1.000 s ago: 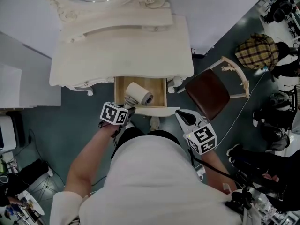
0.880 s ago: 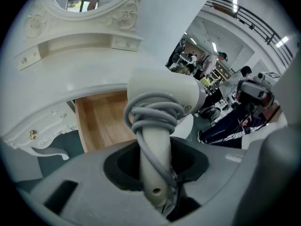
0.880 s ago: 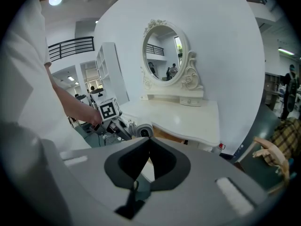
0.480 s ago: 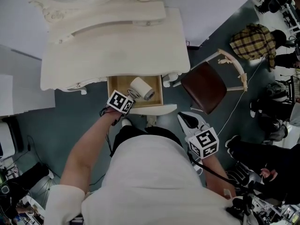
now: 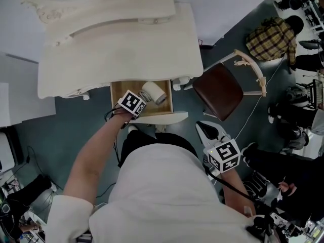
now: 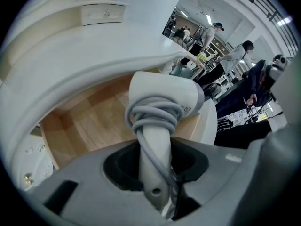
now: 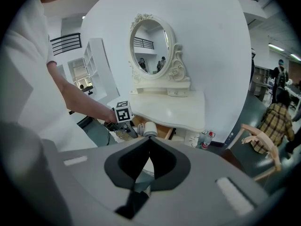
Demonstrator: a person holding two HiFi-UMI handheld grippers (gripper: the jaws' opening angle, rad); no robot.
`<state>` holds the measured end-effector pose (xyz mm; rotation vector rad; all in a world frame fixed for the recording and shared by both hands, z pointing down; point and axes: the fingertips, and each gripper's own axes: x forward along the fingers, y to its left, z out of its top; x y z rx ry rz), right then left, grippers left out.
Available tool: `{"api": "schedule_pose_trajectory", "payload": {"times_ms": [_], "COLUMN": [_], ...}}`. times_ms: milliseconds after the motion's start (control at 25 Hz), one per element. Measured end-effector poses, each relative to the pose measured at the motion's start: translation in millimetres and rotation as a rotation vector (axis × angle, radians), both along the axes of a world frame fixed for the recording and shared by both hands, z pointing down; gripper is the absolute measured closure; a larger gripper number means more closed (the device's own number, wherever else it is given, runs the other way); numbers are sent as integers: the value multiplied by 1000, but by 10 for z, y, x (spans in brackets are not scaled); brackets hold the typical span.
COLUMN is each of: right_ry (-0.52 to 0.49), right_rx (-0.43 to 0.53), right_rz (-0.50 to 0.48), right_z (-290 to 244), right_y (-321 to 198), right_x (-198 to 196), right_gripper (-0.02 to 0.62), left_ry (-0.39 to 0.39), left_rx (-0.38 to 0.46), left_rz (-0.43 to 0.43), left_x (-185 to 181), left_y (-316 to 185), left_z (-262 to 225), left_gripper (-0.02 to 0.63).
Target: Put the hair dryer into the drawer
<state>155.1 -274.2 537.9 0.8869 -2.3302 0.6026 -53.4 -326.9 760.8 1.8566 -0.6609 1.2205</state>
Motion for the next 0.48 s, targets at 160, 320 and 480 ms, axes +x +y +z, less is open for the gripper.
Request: {"api": "schedule_pose_trajectory", "payload": {"times_ms": [160,320,480], "right_ry": [7,14,23], "right_rx": [-5,-19,-35], "right_rz": [-6,-3,3], "right_z": [22,59,89], "right_y": [-31,-54,-55], "right_x": [75,116,188], "right_gripper": [595,595,595], "left_ry": [-23,-30,-51], "left_rx": [-1,-1,15], "left_rz": [22,-4,-36], "left_x": [77,92,71], "left_y": [-64,-175,-286], "left_z": [73,166,254], "left_gripper": [457,457,457]}}
